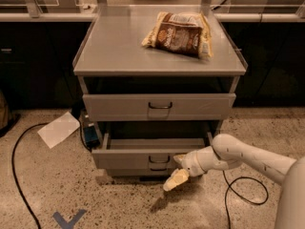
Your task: Close middle drawer
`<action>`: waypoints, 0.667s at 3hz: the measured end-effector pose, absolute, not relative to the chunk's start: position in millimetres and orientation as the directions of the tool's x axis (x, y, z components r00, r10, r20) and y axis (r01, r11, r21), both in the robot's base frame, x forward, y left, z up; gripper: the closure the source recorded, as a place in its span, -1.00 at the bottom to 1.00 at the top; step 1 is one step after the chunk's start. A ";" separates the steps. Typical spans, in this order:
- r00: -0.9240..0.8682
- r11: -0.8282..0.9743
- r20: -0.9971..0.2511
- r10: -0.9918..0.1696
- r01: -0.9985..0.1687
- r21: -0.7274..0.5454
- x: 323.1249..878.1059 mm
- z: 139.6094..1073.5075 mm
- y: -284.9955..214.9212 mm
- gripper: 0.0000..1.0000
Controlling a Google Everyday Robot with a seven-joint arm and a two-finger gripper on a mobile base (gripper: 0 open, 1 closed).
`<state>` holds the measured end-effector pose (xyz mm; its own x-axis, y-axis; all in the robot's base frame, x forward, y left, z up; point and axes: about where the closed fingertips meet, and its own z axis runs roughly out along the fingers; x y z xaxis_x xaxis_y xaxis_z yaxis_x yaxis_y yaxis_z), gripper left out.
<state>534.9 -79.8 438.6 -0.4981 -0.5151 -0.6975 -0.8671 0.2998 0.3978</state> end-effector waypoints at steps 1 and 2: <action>-0.517 0.329 -0.704 -0.487 -0.855 0.400 558.9 429.2 -82.8 -1.00; -0.513 0.390 -0.740 -0.434 -0.848 0.359 584.6 438.2 -101.5 -1.00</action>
Offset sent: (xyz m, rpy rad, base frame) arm 0.0809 -0.0552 0.0139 0.0485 -0.1310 -0.2293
